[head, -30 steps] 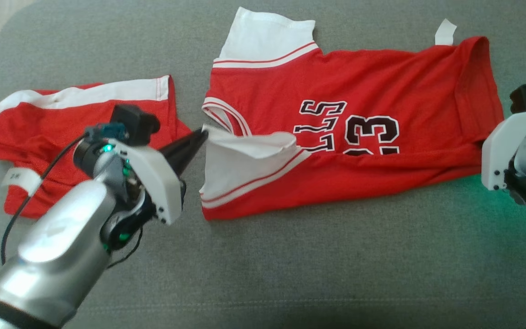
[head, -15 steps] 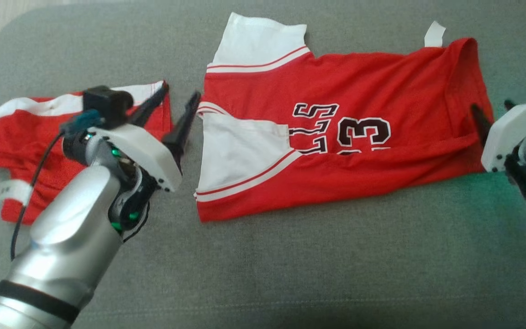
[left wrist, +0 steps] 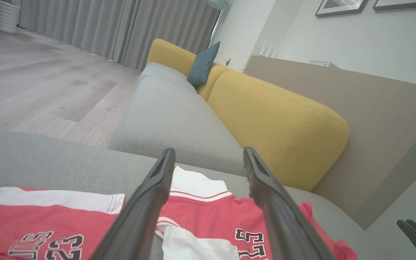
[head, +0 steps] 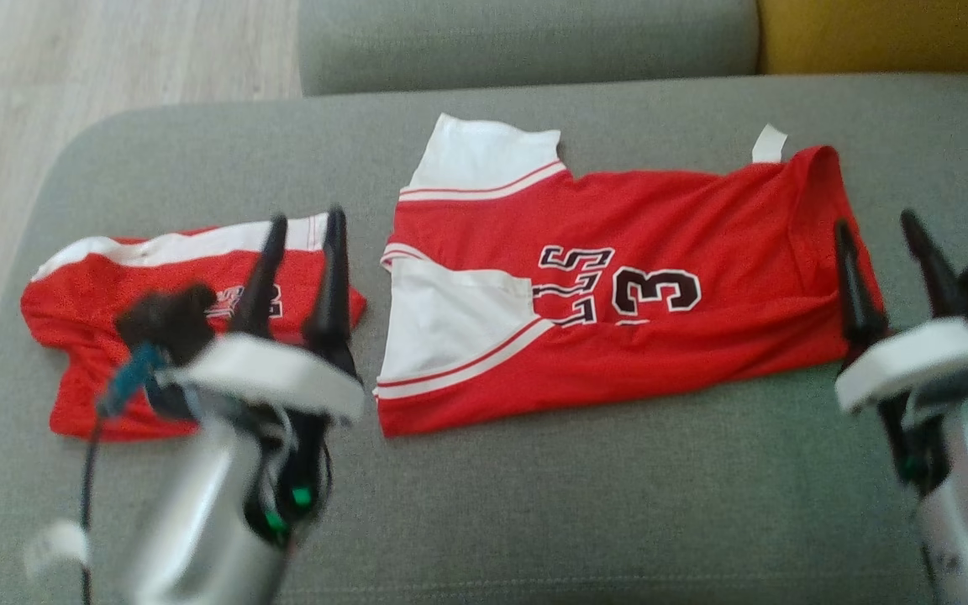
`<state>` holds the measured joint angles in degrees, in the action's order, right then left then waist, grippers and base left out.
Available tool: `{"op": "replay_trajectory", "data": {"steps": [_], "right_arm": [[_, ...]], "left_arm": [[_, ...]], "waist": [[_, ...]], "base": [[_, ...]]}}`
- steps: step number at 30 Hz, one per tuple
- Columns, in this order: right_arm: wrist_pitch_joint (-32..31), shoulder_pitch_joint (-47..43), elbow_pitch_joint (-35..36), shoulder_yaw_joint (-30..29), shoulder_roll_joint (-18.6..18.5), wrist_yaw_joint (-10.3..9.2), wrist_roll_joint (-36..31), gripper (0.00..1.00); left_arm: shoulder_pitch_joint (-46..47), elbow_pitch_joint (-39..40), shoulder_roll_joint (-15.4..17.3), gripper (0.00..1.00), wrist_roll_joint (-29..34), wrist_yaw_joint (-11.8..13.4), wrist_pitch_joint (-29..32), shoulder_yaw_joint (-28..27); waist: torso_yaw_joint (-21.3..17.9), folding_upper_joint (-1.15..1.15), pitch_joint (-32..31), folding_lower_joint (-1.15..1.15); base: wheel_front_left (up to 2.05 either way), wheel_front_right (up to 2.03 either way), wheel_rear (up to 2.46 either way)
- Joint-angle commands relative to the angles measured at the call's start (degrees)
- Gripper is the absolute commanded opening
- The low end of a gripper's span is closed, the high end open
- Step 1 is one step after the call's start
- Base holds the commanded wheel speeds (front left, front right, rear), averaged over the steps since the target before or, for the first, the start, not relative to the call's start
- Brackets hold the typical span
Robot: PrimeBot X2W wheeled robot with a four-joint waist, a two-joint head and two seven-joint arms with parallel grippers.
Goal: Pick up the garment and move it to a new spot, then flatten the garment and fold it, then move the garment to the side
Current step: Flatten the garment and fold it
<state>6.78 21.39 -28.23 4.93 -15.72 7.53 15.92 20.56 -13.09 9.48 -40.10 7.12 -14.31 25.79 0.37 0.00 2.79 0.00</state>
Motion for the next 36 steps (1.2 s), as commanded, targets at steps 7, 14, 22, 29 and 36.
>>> {"op": "replay_trajectory", "data": {"steps": [7,14,22,29,36], "right_arm": [[3.53,-10.83,10.05,-5.88,7.25,-0.04,-6.21,1.0],[3.09,-14.76,16.45,-7.84,11.03,-0.04,-10.42,1.0],[1.05,-13.71,21.08,-7.83,11.57,-0.04,-11.55,1.0],[0.52,-13.01,23.81,-8.55,11.79,-0.04,-11.48,1.0],[0.58,-12.23,24.37,-8.98,12.12,-0.04,-11.94,1.0]], "left_arm": [[-10.85,4.43,-4.2,1.0,8.3,-2.01,-0.68,-5.35],[-15.16,-1.75,-6.13,1.0,12.64,-3.47,-0.68,-6.01],[-8.8,-15.79,-6.24,1.0,15.52,-0.34,1.53,-4.66],[-3.19,-25.22,-6.03,1.0,15.36,-0.15,4.57,-4.37],[0.81,-33.49,-5.5,1.0,16.81,-1.82,9.73,-1.29]], "waist": [[-0.56,0.0,-2.67,0.0],[-2.71,0.0,-1.76,0.0],[-6.03,0.0,0.79,0.0],[-8.11,0.0,3.56,0.0],[-9.05,0.0,5.25,0.0]], "base": [[0.0,0.0,0.0],[0.0,0.0,0.0],[0.0,0.0,0.0],[0.0,0.0,0.0],[0.0,0.0,0.0]]}}
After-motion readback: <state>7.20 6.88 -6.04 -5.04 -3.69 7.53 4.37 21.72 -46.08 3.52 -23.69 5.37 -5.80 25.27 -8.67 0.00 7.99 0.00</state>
